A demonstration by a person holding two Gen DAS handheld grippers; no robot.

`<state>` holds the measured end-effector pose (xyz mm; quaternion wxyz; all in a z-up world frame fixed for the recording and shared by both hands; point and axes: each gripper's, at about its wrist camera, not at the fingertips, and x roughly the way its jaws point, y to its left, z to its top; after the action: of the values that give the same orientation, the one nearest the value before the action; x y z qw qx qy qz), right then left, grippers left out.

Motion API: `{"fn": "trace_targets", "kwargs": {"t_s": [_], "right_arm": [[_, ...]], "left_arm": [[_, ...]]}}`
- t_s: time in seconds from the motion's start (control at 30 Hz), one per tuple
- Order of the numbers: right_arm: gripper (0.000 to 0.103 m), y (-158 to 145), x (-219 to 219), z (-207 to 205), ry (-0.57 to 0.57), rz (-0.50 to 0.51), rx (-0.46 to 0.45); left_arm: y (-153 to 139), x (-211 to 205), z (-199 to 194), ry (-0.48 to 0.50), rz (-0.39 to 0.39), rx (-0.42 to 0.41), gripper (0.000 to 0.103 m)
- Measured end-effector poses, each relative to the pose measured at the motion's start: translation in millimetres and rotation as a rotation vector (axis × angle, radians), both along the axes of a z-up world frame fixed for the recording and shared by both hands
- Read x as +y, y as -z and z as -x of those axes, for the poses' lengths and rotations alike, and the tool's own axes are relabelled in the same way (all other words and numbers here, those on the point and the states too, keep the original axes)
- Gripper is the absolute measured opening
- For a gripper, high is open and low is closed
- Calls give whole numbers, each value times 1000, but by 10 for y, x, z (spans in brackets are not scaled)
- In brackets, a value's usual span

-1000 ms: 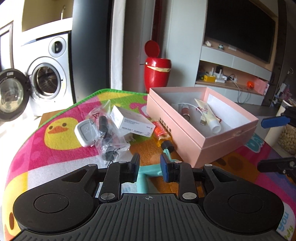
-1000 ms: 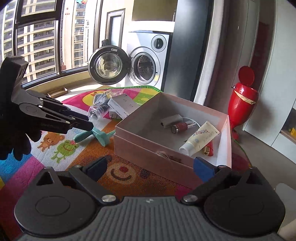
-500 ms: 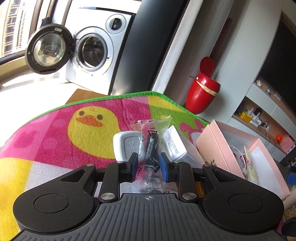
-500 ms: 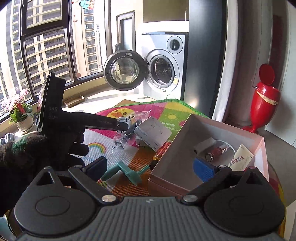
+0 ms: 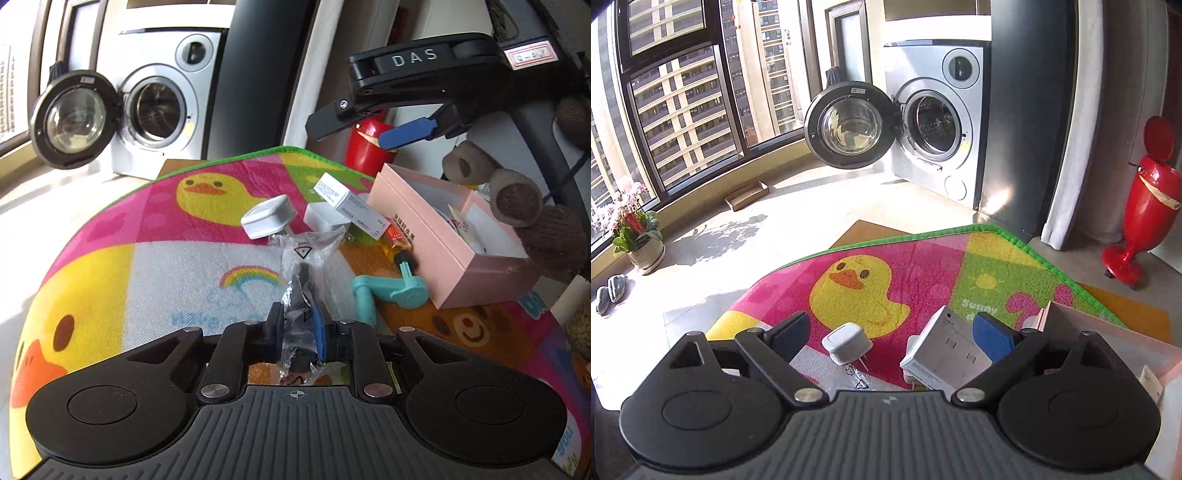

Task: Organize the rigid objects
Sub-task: 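Grasp the clear bag of black parts with the left tool, then grasp the white plug adapter with the right tool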

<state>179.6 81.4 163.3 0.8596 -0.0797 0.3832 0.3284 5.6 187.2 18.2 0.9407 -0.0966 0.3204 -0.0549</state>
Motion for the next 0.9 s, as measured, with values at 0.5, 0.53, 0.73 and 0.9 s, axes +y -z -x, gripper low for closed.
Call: {"fn": "trace_targets", "kwargs": {"t_s": [0.5, 0.53, 0.73, 0.9], "right_arm": [[38, 498, 456, 260, -93, 219, 16], [38, 402, 342, 332, -104, 198, 5], [7, 40, -391, 846, -144, 102, -22], [7, 85, -810, 1158, -141, 135, -90]], "left_arm": [[9, 91, 229, 5, 45, 38, 29], [3, 84, 214, 1, 47, 37, 29], [-4, -48, 16, -13, 5, 55, 29], [35, -208, -60, -7, -56, 83, 28]]}}
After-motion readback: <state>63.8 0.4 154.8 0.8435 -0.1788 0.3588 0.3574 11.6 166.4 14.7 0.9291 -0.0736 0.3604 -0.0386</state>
